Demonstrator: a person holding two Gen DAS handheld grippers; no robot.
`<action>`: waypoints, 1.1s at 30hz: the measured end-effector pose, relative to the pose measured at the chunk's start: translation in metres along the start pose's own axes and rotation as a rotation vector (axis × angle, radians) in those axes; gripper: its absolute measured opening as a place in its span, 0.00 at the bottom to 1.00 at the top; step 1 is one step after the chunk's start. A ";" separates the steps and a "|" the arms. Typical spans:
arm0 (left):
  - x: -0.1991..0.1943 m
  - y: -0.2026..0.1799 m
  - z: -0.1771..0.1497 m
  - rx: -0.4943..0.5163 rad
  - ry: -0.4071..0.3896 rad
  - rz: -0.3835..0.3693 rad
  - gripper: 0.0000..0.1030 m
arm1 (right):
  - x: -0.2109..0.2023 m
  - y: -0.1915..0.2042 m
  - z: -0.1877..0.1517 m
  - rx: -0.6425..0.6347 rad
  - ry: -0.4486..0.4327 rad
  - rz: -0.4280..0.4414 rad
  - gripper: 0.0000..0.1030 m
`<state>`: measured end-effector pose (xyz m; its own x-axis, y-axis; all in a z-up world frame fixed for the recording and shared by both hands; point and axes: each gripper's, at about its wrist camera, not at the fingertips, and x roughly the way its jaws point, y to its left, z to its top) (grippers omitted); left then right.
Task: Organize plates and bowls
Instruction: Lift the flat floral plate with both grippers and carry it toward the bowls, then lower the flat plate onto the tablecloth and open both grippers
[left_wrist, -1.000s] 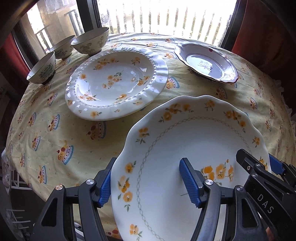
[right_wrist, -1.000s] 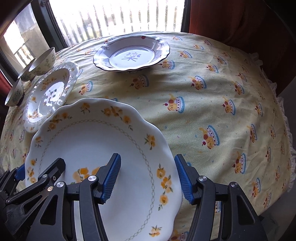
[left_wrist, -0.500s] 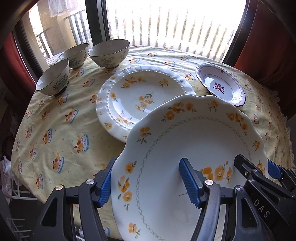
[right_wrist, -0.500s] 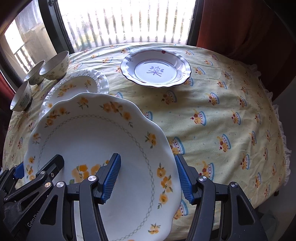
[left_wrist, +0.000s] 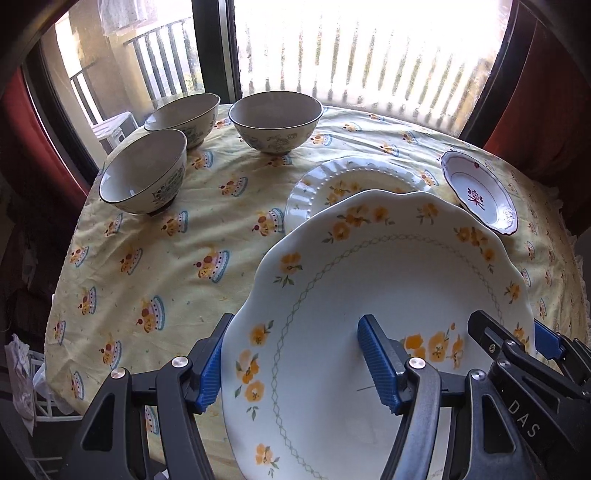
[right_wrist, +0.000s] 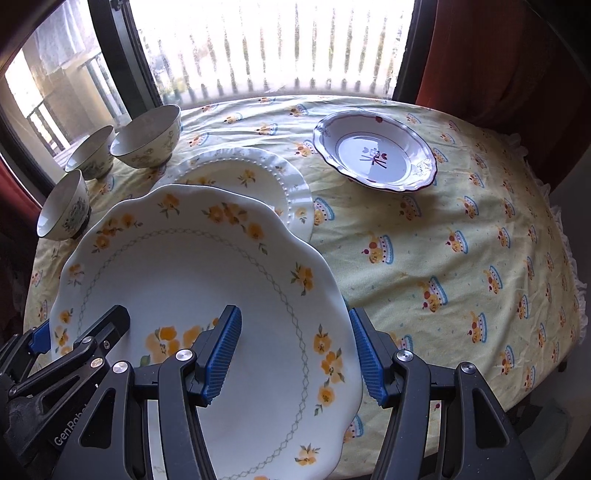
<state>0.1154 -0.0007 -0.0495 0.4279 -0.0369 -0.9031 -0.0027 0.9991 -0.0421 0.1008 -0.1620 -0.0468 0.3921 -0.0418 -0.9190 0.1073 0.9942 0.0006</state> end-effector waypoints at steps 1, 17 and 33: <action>0.000 0.005 0.001 0.002 0.000 -0.001 0.65 | 0.000 0.006 0.001 0.003 -0.001 -0.001 0.62; 0.023 0.105 0.014 0.038 0.027 0.005 0.65 | 0.020 0.112 0.002 0.018 0.027 0.000 0.62; 0.076 0.160 0.014 0.022 0.089 0.024 0.66 | 0.070 0.179 -0.006 -0.040 0.124 -0.002 0.62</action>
<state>0.1599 0.1563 -0.1187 0.3458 -0.0135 -0.9382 0.0085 0.9999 -0.0113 0.1417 0.0133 -0.1132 0.2761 -0.0335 -0.9606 0.0700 0.9974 -0.0146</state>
